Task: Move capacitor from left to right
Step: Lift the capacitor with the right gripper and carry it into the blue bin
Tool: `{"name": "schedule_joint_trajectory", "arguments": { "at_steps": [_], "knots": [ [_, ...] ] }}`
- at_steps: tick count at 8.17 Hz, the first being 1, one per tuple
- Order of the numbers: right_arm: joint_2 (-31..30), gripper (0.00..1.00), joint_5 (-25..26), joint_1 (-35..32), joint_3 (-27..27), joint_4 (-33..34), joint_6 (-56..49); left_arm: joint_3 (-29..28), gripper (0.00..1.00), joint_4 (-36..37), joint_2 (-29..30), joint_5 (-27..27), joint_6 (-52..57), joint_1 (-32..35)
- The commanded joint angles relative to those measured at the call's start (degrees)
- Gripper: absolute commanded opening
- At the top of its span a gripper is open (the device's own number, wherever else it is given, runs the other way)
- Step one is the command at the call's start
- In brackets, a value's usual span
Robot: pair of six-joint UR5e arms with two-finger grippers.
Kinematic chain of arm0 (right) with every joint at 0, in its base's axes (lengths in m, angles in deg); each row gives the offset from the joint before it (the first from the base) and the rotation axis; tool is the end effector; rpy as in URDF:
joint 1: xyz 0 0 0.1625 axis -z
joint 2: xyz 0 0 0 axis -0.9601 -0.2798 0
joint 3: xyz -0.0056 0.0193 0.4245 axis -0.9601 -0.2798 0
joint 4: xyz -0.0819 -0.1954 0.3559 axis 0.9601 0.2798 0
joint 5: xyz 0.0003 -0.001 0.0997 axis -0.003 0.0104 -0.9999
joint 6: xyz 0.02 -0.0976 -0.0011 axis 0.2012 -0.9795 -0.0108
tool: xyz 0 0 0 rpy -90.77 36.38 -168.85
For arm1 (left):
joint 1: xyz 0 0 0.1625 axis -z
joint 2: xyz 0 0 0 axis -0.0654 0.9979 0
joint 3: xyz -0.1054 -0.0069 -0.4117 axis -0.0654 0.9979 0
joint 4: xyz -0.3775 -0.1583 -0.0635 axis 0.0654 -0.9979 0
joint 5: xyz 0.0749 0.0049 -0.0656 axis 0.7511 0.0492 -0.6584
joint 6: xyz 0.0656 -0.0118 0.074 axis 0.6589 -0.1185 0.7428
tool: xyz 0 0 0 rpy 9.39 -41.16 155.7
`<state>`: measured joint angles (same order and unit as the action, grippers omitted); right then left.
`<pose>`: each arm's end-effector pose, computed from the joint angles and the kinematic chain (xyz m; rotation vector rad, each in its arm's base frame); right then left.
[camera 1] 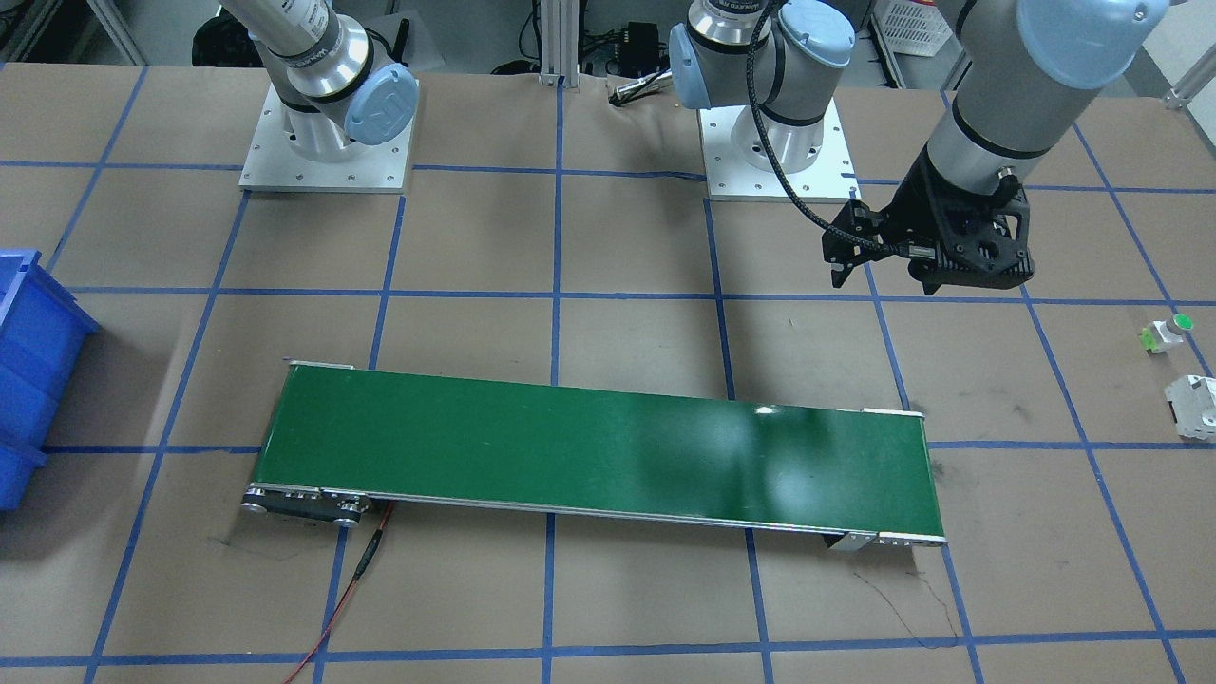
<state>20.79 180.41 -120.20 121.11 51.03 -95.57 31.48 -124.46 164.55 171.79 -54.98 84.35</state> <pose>-0.3356 -0.5336 0.2741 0.4191 -3.0594 -0.1105 -0.0515 -0.4934 0.4392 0.1260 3.1261 0.0505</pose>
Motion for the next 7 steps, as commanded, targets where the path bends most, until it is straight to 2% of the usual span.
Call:
{"name": "schedule_joint_trajectory", "arguments": {
  "at_steps": [1,2,3,4,5,7],
  "knots": [
    [-3.0,1.0,0.0,0.0,0.0,-0.5,0.3,0.0,1.0,0.1,-0.1,0.1,0.1,0.0],
    [-6.7,1.0,-0.7,-0.2,-0.1,-2.4,0.4,0.1,1.0,0.1,-0.2,0.1,0.2,0.0],
    [-11.8,1.0,-2.1,-1.2,-0.1,-7.9,1.0,0.2,1.0,0.1,-0.2,0.1,0.3,0.0],
    [-16.9,1.0,-4.4,-3.7,-0.2,-14.6,6.6,0.1,1.0,0.1,-0.2,0.1,0.3,0.0],
    [-20.1,1.0,-4.2,-8.3,-1.2,-20.9,12.8,0.2,1.0,0.1,-0.2,0.1,0.3,0.0],
    [-24.1,1.0,-3.6,-21.6,-3.5,-25.1,26.4,0.0,1.0,0.1,-0.1,0.1,-0.3,0.0]
  ]
}}
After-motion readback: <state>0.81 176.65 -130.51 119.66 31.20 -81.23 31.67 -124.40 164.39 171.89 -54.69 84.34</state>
